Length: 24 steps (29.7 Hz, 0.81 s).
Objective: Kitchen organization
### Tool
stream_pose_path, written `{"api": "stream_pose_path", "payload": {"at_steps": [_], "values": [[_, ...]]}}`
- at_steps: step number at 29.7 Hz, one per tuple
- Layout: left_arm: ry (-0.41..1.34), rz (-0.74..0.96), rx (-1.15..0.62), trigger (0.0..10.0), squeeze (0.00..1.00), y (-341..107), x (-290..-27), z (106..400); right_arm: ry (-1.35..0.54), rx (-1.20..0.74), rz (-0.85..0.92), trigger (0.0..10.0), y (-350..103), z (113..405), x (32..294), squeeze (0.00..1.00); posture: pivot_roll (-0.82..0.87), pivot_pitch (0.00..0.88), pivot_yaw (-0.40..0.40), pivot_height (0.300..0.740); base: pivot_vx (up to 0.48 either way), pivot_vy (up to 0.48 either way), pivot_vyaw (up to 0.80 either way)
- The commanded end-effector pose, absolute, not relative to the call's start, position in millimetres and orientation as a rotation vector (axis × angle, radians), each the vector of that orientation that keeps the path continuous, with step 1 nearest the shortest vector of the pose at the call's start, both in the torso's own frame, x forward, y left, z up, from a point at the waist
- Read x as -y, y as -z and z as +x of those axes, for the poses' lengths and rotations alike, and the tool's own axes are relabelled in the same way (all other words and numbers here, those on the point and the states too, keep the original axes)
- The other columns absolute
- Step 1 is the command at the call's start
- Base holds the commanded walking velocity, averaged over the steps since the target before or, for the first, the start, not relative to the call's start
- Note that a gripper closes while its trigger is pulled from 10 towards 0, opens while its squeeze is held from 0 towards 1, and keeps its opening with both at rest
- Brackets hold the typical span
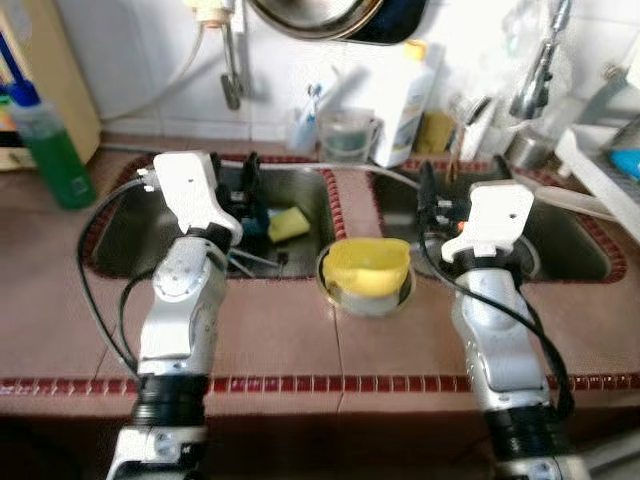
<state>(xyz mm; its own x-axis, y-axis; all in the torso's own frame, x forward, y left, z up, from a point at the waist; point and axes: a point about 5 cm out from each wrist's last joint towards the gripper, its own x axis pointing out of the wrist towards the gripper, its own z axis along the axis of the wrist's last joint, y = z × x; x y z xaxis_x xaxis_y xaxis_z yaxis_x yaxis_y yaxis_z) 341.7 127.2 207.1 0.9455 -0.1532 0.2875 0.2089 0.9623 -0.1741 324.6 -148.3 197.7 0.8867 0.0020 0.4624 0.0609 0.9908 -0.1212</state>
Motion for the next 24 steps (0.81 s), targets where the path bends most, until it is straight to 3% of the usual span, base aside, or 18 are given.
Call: {"api": "stream_pose_path", "payload": {"at_steps": [1, 24], "values": [[0.194, -0.189, 0.298, 10.0, 0.0, -213.9, -127.6, 341.5, 0.031, 0.482, -0.118, 10.0, -199.2, 325.1, 148.6, 0.0, -0.18, 0.0, -0.066, 0.732, 0.0, 0.0, 0.0], [0.44, 0.072, 0.34, 10.0, 0.0, -213.4, -134.1, 323.9, 0.09, 0.391, -0.155, 10.0, -184.1, 314.4, 152.2, 0.0, -0.2, 0.007, -0.05, 0.732, 0.0, 0.0, 0.0]]}}
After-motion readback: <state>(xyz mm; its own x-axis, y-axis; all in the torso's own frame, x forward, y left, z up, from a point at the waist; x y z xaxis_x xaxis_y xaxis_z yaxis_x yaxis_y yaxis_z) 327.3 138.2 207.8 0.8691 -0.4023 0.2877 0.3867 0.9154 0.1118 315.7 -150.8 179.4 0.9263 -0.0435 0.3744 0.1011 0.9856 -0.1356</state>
